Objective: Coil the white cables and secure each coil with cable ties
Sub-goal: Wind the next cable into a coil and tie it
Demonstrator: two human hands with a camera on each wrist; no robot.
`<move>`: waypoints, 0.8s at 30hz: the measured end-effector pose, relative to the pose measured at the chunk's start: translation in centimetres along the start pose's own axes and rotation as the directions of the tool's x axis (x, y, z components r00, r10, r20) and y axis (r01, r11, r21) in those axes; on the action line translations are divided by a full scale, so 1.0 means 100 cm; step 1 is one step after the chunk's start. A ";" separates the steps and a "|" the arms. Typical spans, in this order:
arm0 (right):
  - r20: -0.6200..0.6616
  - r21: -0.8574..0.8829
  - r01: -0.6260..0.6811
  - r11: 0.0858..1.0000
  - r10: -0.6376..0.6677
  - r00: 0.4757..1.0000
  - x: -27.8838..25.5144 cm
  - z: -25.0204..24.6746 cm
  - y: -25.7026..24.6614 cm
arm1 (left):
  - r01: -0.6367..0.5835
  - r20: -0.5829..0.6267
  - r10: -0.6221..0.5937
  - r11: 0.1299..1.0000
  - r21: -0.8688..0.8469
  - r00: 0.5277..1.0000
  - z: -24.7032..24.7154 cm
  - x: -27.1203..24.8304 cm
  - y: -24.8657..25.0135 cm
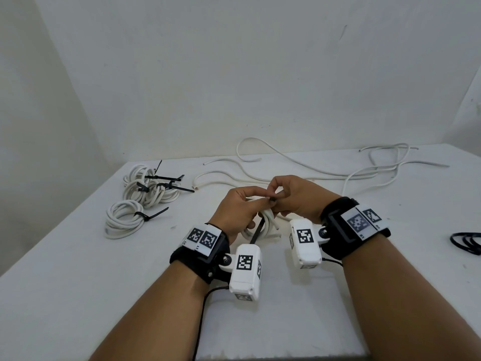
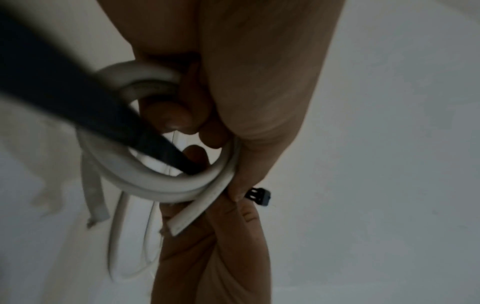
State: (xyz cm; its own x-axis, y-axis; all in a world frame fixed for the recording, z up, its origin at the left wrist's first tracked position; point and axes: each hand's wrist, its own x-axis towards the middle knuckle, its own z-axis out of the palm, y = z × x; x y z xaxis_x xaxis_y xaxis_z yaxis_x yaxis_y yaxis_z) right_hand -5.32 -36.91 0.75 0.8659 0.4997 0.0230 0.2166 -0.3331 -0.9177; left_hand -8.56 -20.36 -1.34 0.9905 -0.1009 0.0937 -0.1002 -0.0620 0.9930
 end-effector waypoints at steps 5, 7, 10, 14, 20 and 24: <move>0.002 0.043 0.081 0.996 -0.081 0.997 -0.002 0.003 -0.003 | 0.043 -0.076 -0.064 0.967 -0.251 0.995 0.003 0.005 0.002; 0.004 0.070 0.089 0.994 -0.089 0.996 -0.001 0.004 -0.005 | 0.041 -0.095 -0.073 0.952 -0.305 0.993 0.003 0.005 0.004; 0.051 0.339 0.068 0.938 -0.091 0.995 -0.003 0.001 -0.005 | 0.034 -0.185 -0.106 0.934 -0.355 0.977 -0.006 0.010 0.005; 0.081 0.122 0.218 0.968 -0.229 0.970 -0.003 0.005 -0.004 | 0.071 -0.287 -0.183 0.931 -0.358 0.940 -0.018 0.015 0.002; 0.080 -0.220 0.266 0.939 -0.254 0.964 0.001 0.018 -0.007 | 0.098 -0.322 -0.207 0.941 -0.325 0.924 -0.015 0.011 0.001; -0.122 -0.254 0.292 0.922 -0.330 0.936 0.005 0.023 -0.005 | 0.055 -0.347 -0.139 0.969 -0.241 0.928 -0.009 0.013 -0.004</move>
State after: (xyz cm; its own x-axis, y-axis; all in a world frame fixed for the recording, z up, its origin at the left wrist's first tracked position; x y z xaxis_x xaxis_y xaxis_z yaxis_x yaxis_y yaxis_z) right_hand -6.05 -34.62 0.34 0.7941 0.4799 0.3729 0.5670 -0.3642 -0.7388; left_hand -7.16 -19.52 -1.57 0.9655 0.2590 -0.0262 -0.0200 0.1741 0.9845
